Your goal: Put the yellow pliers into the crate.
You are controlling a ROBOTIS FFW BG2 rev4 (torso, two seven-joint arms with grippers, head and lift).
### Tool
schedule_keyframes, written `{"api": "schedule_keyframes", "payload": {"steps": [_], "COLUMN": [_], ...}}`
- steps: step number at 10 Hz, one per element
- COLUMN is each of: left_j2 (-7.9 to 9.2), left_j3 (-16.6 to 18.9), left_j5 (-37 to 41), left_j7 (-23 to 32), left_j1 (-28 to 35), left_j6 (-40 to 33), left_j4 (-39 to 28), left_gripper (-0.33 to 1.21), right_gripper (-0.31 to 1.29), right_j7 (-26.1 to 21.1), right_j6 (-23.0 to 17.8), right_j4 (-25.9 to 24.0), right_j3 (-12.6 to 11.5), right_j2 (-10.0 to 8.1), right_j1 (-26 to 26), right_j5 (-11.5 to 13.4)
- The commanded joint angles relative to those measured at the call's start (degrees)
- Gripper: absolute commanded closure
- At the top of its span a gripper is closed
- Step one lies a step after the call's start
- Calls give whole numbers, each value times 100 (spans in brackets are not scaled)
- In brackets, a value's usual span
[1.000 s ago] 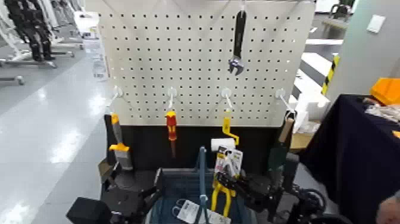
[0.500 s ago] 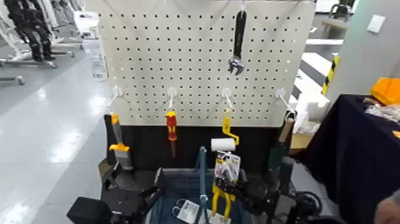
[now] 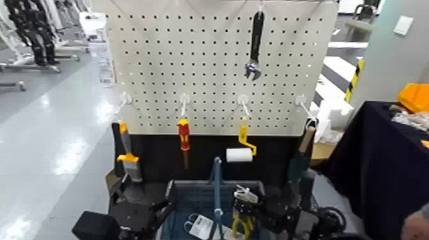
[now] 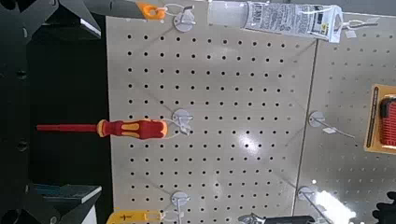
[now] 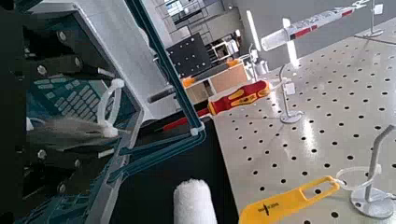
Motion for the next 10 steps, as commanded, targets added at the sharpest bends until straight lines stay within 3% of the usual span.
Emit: {"api": "schedule_keyframes", "payload": {"steps": [1, 4, 6, 10], "left_j2": [0, 0, 0, -9], "left_j3": [10, 36, 54, 106], "left_j5": [0, 0, 0, -9], "left_j7": [0, 0, 0, 62], "left_j1": [7, 33, 42, 130], "left_j6": [-7, -33, -42, -156], "left_j4": [0, 0, 0, 0], "left_gripper": [13, 13, 13, 13], "right_gripper": [4, 3, 3, 5], "right_j7": [-81, -1004, -2260, -4387], "right_j6": [-30, -285, -777, -1788], "right_j4": [-221, -1469, -2392, -3271], "right_j3": [-40, -269, -286, -66], "right_j2": [-5, 30, 92, 206], "right_j1": [66, 681, 1410, 2887], "right_j5": [0, 281, 755, 852]}}
